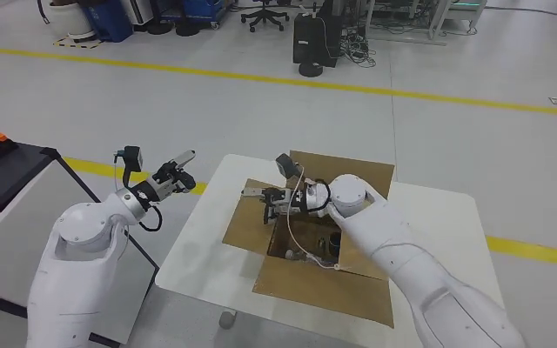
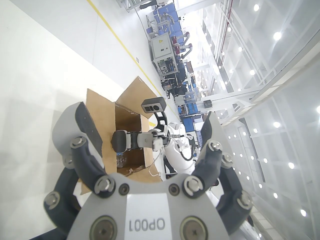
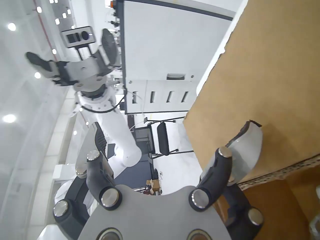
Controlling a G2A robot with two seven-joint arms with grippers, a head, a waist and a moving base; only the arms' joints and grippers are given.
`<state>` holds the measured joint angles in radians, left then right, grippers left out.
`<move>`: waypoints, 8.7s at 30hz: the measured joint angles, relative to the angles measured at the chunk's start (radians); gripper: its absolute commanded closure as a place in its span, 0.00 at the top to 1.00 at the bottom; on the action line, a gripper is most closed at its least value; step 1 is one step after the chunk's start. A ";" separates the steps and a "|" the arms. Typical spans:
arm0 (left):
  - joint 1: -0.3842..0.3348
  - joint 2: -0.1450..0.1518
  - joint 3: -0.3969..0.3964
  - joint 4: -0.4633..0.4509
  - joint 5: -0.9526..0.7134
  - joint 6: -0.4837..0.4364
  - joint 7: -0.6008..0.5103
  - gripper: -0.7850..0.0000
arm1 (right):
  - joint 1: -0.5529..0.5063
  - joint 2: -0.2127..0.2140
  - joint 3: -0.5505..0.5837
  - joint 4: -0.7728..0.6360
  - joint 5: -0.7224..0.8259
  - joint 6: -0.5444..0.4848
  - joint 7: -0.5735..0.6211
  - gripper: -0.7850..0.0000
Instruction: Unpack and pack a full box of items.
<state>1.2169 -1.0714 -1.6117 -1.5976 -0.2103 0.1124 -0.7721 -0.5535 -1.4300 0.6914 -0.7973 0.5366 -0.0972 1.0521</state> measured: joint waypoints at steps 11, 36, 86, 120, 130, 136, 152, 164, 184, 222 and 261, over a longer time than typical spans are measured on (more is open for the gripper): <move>0.000 0.000 0.000 0.000 0.000 0.000 0.000 1.00 | -0.207 0.167 0.386 -0.255 0.074 -0.064 0.287 1.00; 0.004 -0.002 0.012 -0.027 -0.015 -0.004 0.011 1.00 | -0.639 0.358 1.130 -0.400 0.128 0.058 0.378 1.00; -0.426 -0.089 0.626 -0.011 -0.199 0.085 -0.254 1.00 | -0.642 0.363 1.133 -0.383 0.126 0.055 0.388 1.00; -0.721 -0.319 1.047 0.620 -0.376 -0.009 -0.270 1.00 | -0.642 0.363 1.133 -0.383 0.126 0.055 0.388 1.00; -0.718 -0.342 1.080 0.610 -0.339 0.065 -0.251 1.00 | -0.642 0.363 1.133 -0.383 0.126 0.055 0.388 1.00; -0.712 -0.374 1.097 0.689 -0.345 0.026 -0.230 1.00 | -0.642 0.363 1.133 -0.383 0.126 0.055 0.388 1.00; -0.727 -0.458 1.130 0.834 -0.325 0.022 -0.208 1.00 | -0.642 0.363 1.133 -0.383 0.126 0.055 0.388 1.00; -0.797 -0.531 1.149 0.789 -0.304 -0.035 -0.251 1.00 | -0.642 0.363 1.133 -0.383 0.126 0.055 0.388 1.00; -0.922 -0.705 1.226 0.862 -0.280 -0.199 -0.357 1.00 | -0.773 0.386 1.318 -0.506 0.297 0.024 0.341 1.00; -0.958 -0.936 1.188 1.287 -0.318 -0.382 -0.404 1.00 | -0.765 0.406 1.140 -0.484 0.102 0.042 0.153 1.00; -0.981 -0.818 1.095 1.290 -0.130 -0.452 -0.318 1.00 | -0.806 0.444 1.160 -0.565 0.034 0.016 0.149 1.00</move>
<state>0.2355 -1.8893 -0.5164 -0.3072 -0.3401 -0.3394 -1.0897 -1.3600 -0.9856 1.8514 -1.3621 0.5701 -0.0809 1.2007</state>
